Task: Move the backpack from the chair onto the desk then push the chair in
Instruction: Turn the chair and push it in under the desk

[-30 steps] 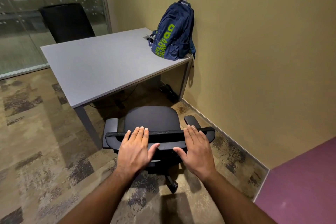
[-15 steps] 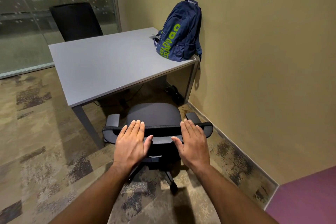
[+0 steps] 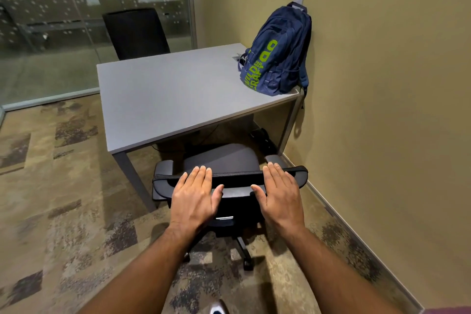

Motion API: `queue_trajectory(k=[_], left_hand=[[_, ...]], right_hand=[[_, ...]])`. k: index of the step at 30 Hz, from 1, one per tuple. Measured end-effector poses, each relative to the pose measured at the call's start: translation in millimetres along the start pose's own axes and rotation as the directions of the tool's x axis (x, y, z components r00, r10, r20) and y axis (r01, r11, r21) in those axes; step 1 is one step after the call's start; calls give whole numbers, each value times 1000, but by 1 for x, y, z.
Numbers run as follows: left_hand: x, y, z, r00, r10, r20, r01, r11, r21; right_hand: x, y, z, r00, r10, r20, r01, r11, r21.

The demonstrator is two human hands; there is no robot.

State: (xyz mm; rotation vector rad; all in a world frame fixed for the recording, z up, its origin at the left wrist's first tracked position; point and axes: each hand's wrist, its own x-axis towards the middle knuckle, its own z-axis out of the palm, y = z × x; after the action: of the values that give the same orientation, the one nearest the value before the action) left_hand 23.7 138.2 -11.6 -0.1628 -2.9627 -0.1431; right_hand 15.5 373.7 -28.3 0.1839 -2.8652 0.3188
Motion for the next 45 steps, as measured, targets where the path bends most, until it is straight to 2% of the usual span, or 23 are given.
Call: queue_trajectory(k=[14, 23, 37, 45], left_hand=[[123, -26, 21, 1000, -19, -14, 19, 1000, 17], [196, -10, 32, 998, -55, -2, 55, 998, -8], [301, 17, 54, 978, -208, -8, 208, 977, 35], [355, 43, 64, 953, -301, 5, 301, 953, 43]], right_hand=[[123, 8, 31, 1000, -27, 2, 27, 999, 41], [211, 47, 47, 996, -87, 27, 87, 996, 16], [343, 98, 75, 967, -253, -15, 253, 963, 90], [413, 134, 84, 936, -352, 25, 347, 931, 111]])
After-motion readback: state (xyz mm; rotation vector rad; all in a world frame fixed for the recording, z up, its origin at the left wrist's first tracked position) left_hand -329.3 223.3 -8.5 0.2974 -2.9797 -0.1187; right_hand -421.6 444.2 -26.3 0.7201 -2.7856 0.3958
